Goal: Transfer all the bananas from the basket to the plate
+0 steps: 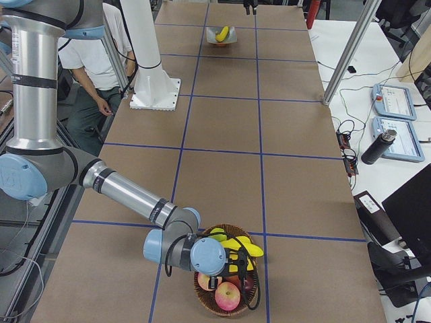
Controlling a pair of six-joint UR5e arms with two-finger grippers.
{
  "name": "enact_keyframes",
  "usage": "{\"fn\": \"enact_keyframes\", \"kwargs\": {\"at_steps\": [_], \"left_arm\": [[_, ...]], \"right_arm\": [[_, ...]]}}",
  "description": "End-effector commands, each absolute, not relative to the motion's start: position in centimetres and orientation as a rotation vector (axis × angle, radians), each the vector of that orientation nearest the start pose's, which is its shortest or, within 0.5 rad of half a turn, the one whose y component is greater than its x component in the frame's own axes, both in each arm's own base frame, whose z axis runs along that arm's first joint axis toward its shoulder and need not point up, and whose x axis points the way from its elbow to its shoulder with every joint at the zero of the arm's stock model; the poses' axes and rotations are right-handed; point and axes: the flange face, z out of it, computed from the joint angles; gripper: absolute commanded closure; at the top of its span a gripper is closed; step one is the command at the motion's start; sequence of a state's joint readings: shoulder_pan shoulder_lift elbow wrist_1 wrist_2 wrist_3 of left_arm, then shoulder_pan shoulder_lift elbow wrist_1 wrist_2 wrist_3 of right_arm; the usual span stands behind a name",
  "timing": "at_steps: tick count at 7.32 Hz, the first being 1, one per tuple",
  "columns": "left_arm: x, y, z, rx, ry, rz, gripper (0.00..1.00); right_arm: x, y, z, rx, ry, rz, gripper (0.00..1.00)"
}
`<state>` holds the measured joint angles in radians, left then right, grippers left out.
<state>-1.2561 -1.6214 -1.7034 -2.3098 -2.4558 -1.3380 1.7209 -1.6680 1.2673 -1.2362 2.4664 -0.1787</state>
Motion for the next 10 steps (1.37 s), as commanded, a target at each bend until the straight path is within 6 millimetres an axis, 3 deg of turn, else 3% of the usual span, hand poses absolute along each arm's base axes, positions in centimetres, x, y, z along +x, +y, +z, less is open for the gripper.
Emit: {"fn": "enact_keyframes", "kwargs": {"at_steps": [1,5,6,8,9,10], "left_arm": [[10.7,-51.0,47.5,-0.023,1.191,-0.495,0.01],[10.7,-51.0,47.5,-0.023,1.191,-0.495,0.01],[10.8,-51.0,47.4,-0.023,1.192,-0.492,0.01],[11.1,-51.9,46.2,-0.017,1.202,-0.493,0.01],[11.4,-52.8,45.0,-0.021,1.200,-0.497,0.01],[12.1,-54.5,42.8,-0.029,1.195,-0.501,0.01]], "right_arm": [[12.3,-41.1,77.8,0.140,-0.897,-0.008,1.00],[13.6,-42.0,76.0,0.186,-0.874,-0.005,1.00],[15.3,-44.4,73.9,0.235,-0.846,0.002,1.00],[16.3,-48.9,69.3,0.305,-0.840,-0.002,1.00],[14.6,-51.0,65.4,0.310,-0.860,0.036,1.00],[10.1,-52.5,60.7,0.293,-0.894,0.054,1.00]]}}
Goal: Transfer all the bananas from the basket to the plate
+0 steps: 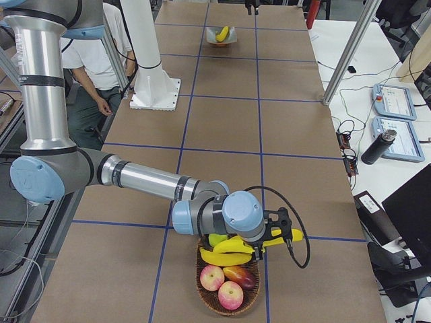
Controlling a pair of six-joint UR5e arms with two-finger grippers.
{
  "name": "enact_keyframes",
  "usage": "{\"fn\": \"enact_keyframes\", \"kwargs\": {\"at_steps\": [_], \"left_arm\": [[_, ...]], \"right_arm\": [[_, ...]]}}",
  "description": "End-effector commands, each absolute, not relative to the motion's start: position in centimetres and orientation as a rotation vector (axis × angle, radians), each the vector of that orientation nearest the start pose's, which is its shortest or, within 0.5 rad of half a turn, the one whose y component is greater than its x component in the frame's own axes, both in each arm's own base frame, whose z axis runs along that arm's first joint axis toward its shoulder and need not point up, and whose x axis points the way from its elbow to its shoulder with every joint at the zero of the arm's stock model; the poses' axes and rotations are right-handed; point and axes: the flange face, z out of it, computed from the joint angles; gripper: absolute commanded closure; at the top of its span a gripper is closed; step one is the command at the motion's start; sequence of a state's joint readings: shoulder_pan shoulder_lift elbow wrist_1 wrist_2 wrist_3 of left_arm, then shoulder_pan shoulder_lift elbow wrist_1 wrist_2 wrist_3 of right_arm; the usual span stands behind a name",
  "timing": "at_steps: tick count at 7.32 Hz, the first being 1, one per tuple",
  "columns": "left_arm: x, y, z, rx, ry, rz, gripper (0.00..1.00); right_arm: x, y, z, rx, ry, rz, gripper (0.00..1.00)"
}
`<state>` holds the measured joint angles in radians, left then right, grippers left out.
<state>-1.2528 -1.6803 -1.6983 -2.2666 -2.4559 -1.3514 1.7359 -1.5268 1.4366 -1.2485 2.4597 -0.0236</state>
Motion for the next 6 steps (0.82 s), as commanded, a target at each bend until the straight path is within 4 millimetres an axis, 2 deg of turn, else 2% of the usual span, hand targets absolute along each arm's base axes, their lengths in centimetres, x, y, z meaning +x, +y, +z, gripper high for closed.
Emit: {"fn": "enact_keyframes", "kwargs": {"at_steps": [1,2,3,4,5,6], "left_arm": [[12.7,-56.2,40.7,-0.040,1.203,-0.521,0.01],[13.3,-57.7,38.7,-0.042,1.222,-0.536,0.01],[14.7,-59.4,36.0,-0.053,1.246,-0.547,0.01],[17.7,-60.5,32.8,-0.095,1.270,-0.552,0.01],[20.3,-61.0,30.0,-0.119,1.290,-0.536,0.01],[22.0,-61.8,27.0,-0.149,1.312,-0.551,0.00]], "right_arm": [[4.1,-53.6,55.8,0.259,-0.936,0.052,1.00],[-1.5,-55.3,49.6,0.227,-1.001,0.061,1.00],[-7.4,-57.3,42.7,0.189,-1.071,0.073,1.00],[-14.5,-58.5,35.6,0.157,-1.122,0.045,1.00],[-18.3,-59.1,30.7,0.148,-1.157,0.039,1.00],[-21.1,-58.6,27.4,0.124,-1.187,0.053,1.00]]}}
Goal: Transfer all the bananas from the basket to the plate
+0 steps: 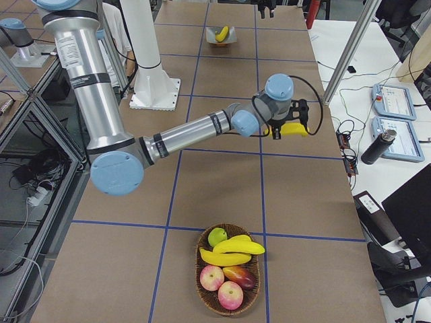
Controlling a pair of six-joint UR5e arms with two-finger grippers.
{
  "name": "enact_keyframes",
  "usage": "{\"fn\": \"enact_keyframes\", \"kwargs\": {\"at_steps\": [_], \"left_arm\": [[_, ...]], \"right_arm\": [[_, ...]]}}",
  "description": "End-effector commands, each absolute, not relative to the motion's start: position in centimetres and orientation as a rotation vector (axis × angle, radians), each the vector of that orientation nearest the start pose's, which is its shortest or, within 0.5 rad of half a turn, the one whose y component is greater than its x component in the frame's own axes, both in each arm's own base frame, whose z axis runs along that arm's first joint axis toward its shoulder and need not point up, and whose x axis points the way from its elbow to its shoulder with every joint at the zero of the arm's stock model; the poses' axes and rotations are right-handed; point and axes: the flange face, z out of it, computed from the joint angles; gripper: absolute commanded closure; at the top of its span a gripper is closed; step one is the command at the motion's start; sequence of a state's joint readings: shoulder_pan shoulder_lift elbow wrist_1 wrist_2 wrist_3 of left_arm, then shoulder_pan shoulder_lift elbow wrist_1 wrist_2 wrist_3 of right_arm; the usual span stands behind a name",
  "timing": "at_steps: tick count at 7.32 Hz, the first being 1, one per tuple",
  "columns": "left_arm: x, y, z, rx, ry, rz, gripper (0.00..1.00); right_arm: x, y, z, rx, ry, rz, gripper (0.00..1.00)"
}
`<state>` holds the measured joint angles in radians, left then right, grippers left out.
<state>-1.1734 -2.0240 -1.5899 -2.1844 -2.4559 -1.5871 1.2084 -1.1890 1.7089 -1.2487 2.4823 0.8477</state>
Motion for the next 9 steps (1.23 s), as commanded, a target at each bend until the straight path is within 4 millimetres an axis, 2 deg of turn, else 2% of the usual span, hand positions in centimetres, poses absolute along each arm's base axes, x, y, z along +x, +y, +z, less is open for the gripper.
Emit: {"fn": "enact_keyframes", "kwargs": {"at_steps": [1,2,3,4,5,6,8,9], "left_arm": [[24.5,-62.1,23.9,-0.188,1.332,-0.563,0.00],[26.7,-61.8,21.1,-0.228,1.349,-0.571,0.00],[28.3,-61.8,18.5,-0.256,1.364,-0.573,0.00],[30.4,-62.2,15.1,-0.301,1.378,-0.592,0.00],[31.6,-61.8,13.2,-0.326,1.388,-0.590,0.00],[33.7,-60.9,12.2,-0.335,1.389,-0.579,0.00],[34.6,-60.8,9.4,-0.346,1.414,-0.595,0.00],[35.4,-60.6,8.6,-0.368,1.417,-0.603,0.00]], "right_arm": [[-24.1,-58.0,23.5,0.123,-1.214,0.035,1.00],[-27.5,-55.9,20.3,0.129,-1.233,0.025,1.00],[-31.0,-53.6,18.0,0.123,-1.248,0.010,1.00],[-34.1,-52.2,14.7,0.117,-1.269,0.049,1.00],[-36.4,-50.8,13.1,0.121,-1.278,0.055,1.00],[-38.4,-49.7,11.0,0.113,-1.295,0.082,1.00],[-39.4,-48.5,9.1,0.137,-1.315,0.076,1.00],[-39.7,-48.2,8.7,0.137,-1.320,0.067,1.00]]}}
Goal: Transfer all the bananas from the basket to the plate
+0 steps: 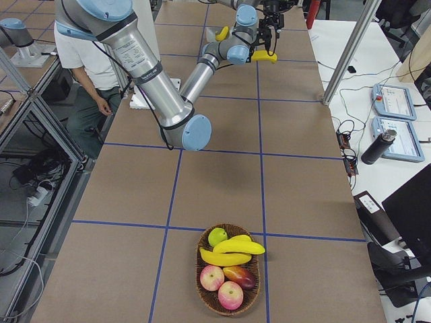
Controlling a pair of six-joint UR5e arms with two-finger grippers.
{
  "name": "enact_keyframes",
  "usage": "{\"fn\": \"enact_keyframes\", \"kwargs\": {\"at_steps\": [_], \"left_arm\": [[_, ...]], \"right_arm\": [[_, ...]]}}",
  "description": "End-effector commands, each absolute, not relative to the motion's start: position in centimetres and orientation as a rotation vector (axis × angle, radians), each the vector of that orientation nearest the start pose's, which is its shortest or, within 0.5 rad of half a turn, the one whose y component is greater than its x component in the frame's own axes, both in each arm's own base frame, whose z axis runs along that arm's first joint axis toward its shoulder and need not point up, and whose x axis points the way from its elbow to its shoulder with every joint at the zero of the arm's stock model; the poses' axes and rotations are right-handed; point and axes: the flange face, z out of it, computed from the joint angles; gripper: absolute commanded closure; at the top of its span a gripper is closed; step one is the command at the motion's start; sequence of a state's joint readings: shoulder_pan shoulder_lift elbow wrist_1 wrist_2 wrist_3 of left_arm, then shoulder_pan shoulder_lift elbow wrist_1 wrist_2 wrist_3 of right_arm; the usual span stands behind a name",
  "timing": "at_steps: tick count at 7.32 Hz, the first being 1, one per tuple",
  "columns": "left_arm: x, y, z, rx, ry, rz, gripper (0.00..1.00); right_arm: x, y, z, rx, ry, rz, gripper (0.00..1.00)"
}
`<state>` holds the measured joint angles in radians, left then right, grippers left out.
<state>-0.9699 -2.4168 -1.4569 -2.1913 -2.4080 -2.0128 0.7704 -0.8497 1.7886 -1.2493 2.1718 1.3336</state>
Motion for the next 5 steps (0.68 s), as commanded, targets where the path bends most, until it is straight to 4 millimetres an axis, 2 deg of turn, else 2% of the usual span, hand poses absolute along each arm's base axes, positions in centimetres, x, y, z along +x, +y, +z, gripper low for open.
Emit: {"fn": "enact_keyframes", "kwargs": {"at_steps": [1,5], "left_arm": [[35.9,-60.2,8.2,-0.379,1.418,-0.600,0.00],[37.5,-59.1,7.9,-0.405,1.419,-0.583,0.00]], "right_arm": [[-39.8,-48.0,8.5,0.139,-1.324,0.062,1.00],[-40.1,-47.4,7.7,0.141,-1.343,0.056,1.00]]}}
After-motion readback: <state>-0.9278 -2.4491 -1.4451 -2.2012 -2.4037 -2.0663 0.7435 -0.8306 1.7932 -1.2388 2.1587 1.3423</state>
